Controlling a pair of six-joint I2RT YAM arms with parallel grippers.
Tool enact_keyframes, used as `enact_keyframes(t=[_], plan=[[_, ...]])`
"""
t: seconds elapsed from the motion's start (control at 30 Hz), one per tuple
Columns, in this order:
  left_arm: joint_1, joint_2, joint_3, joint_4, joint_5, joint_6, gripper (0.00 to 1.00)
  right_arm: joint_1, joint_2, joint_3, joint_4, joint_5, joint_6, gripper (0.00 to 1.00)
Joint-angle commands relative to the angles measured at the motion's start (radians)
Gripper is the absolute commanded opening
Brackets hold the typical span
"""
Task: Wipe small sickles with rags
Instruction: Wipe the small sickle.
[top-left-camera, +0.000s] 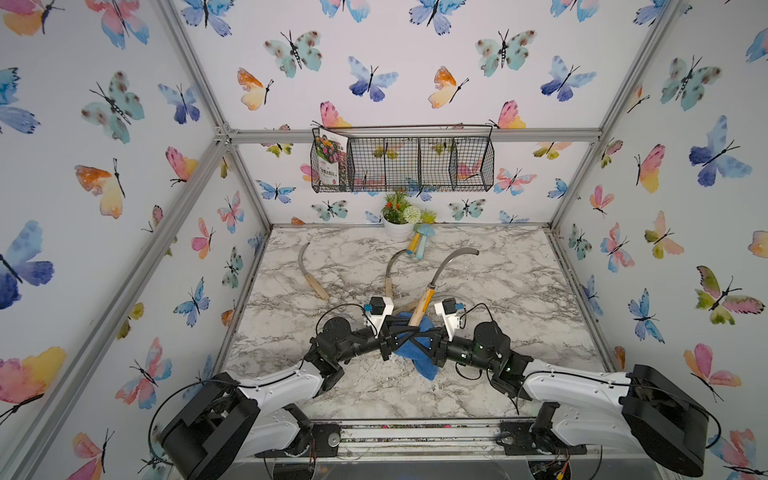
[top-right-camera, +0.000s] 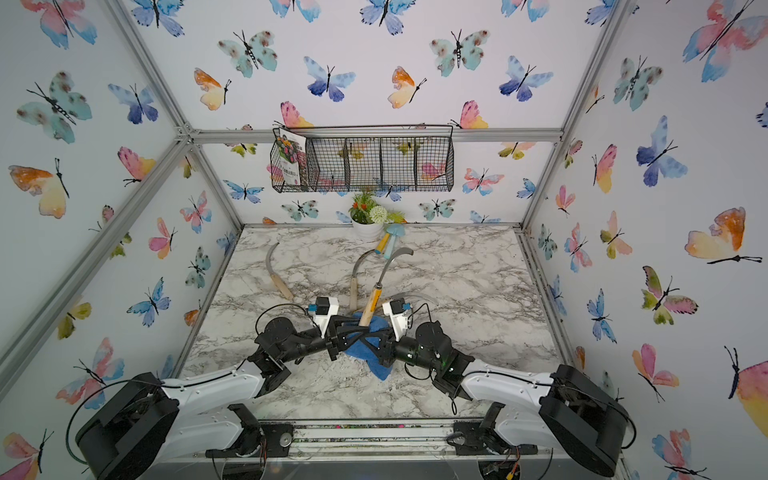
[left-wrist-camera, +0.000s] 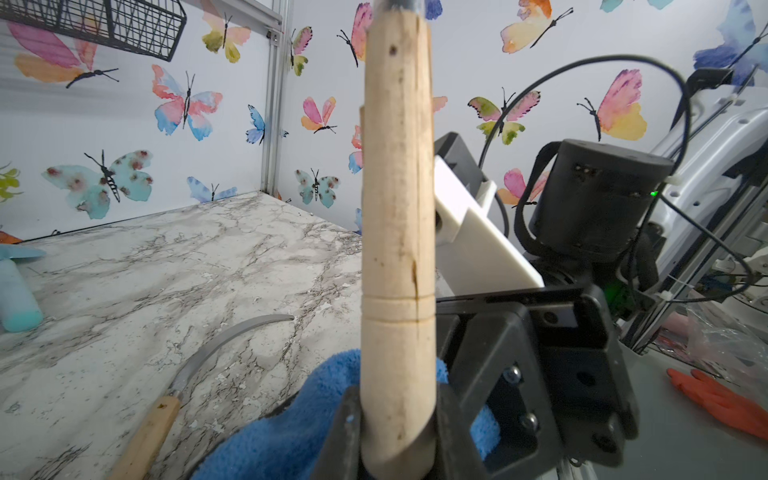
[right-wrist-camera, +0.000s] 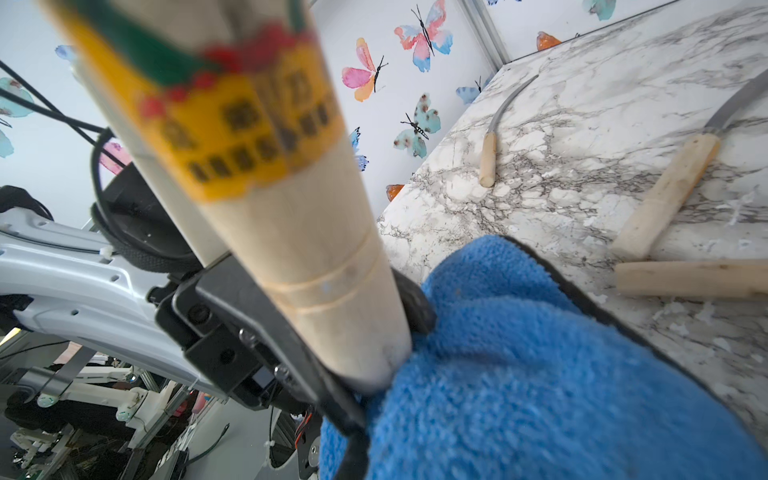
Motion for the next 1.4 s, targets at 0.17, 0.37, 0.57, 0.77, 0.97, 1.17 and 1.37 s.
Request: enact_keyframes(t=[0.17, 0.37, 0.57, 0.77, 0.97, 1.17, 1.37], plan=[[-0.025, 0.009, 0.014, -0.07, -0.027, 0.014, 0.0, -0.028, -0.161, -0.081, -0.076, 0.232, -0.005, 0.02], [-0.091, -0.006, 0.049, -0.173, -0.128, 0.049, 0.0, -0.11, -0.306, -0.084, -0.257, 0.244, -0.019, 0.02], [-0.138, 0.026, 0.095, -0.231, -0.152, 0.077, 0.0, -0.113, -0.294, -0.078, -0.218, 0.151, -0.056, 0.02], [-0.143, 0.055, 0.12, -0.265, -0.176, 0.089, 0.0, -0.113, -0.181, -0.038, -0.154, 0.033, -0.07, 0.02], [-0.143, 0.051, 0.131, -0.295, -0.233, 0.093, 0.0, -0.128, -0.22, -0.043, -0.135, 0.074, -0.059, 0.02], [-0.141, 0.057, 0.126, -0.298, -0.259, 0.105, 0.0, -0.237, -0.393, -0.001, -0.273, 0.036, -0.074, 0.02], [-0.147, 0.043, 0.128, -0.3, -0.23, 0.1, 0.0, -0.266, -0.43, 0.079, -0.41, 0.065, -0.098, 0.02]])
